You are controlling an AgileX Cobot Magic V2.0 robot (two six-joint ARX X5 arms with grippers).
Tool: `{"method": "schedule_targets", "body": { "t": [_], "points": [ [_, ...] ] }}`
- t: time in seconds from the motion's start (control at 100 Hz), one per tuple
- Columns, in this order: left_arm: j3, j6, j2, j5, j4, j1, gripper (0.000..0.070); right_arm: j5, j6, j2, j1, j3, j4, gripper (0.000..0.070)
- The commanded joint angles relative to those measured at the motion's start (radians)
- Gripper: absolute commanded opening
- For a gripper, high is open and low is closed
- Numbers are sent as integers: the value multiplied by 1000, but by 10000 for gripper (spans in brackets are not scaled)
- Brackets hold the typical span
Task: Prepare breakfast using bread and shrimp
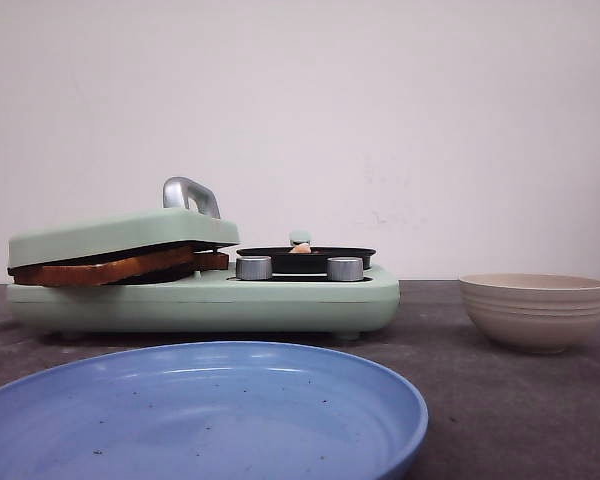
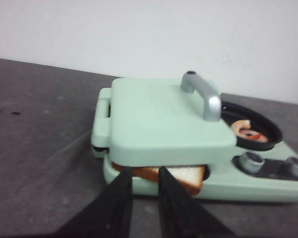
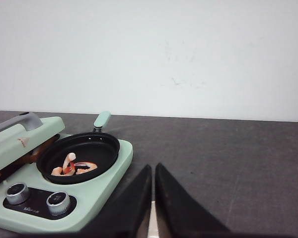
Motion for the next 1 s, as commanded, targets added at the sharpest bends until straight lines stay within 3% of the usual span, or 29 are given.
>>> {"method": "schedule_targets", "body": {
  "t": [0.0, 0.39, 0.66, 0.81, 0.99],
  "points": [
    [-19, 61, -6, 2, 13, 4, 0, 0, 10, 2, 0, 8, 13, 6],
    [-169, 43, -95, -38, 27, 18, 0, 0, 9, 2, 0, 8, 13, 6],
    [-169, 172, -95, -111, -16, 31, 0, 0, 10, 2, 0, 8, 13, 6],
    [-169, 127, -95, -97, -12, 33, 0, 0, 10, 2, 0, 8, 13, 6],
    [-169, 126, -94, -103, -12, 33, 0, 0, 10, 2, 0, 8, 13, 6]
  ]
}}
